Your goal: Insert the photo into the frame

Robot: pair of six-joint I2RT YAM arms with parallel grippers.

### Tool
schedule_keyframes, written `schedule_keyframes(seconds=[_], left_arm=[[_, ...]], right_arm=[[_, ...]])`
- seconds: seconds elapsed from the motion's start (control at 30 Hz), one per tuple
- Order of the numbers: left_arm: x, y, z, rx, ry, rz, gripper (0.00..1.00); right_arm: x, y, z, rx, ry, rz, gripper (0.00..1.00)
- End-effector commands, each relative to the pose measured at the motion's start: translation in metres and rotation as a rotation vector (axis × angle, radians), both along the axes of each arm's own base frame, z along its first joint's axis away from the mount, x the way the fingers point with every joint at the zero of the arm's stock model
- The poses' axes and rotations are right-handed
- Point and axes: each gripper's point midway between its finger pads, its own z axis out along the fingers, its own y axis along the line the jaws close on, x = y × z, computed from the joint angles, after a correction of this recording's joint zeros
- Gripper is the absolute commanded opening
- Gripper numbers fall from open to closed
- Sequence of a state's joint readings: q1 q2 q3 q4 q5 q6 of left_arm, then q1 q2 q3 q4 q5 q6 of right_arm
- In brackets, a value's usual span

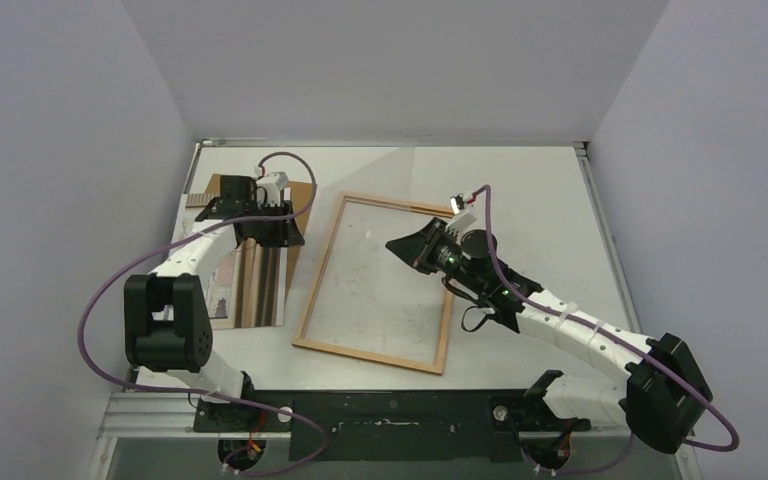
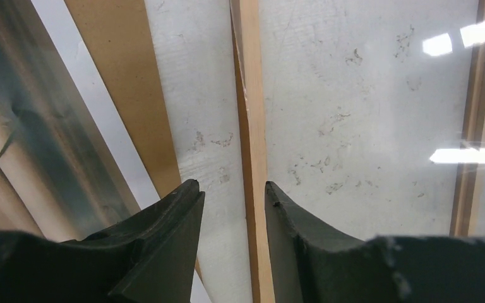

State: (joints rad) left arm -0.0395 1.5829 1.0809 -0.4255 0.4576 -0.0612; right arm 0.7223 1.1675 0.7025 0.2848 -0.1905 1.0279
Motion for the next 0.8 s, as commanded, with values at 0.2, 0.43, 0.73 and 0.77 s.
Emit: schedule_keyframes(seconds=[0.2, 0.43, 0.73, 0.77], left_arm=[[-0.004, 0.010, -0.028, 0.087, -0.022, -0.078, 0.33], [-0.006, 0.015, -0.039, 0.137, -0.042, -0.124, 0.33], [-0.007, 0.028, -0.059, 0.253, -0.060, -0.179, 0.28], [-0.008, 0.028, -0.062, 0.267, -0.062, -0.188, 0.27]], right_arm=[[0.018, -0.028, -0.024, 0.054, -0.046, -0.216, 0.05], [0.015, -0.040, -0.084, 0.037, 0.052, -0.278, 0.05], [0.012, -0.052, -0.090, 0.078, 0.118, -0.314, 0.05], [0.010, -0.052, -0.091, 0.084, 0.130, -0.315, 0.05]])
